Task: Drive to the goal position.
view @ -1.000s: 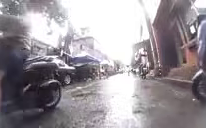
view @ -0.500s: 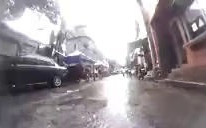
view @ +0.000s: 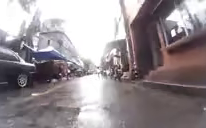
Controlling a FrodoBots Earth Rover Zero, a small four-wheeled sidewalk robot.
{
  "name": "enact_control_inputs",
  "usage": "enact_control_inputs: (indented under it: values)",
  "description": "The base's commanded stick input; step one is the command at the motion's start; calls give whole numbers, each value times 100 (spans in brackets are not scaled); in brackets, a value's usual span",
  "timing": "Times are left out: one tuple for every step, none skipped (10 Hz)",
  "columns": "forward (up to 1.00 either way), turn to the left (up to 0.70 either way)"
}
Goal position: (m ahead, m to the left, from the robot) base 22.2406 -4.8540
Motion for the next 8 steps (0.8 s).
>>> enact_control_inputs:
  values:
    - [99, -32]
    - [99, 0]
    - [99, 0]
    - [99, 0]
    - [99, 0]
    - [99, 0]
    - [99, 39]
    - [99, 0]
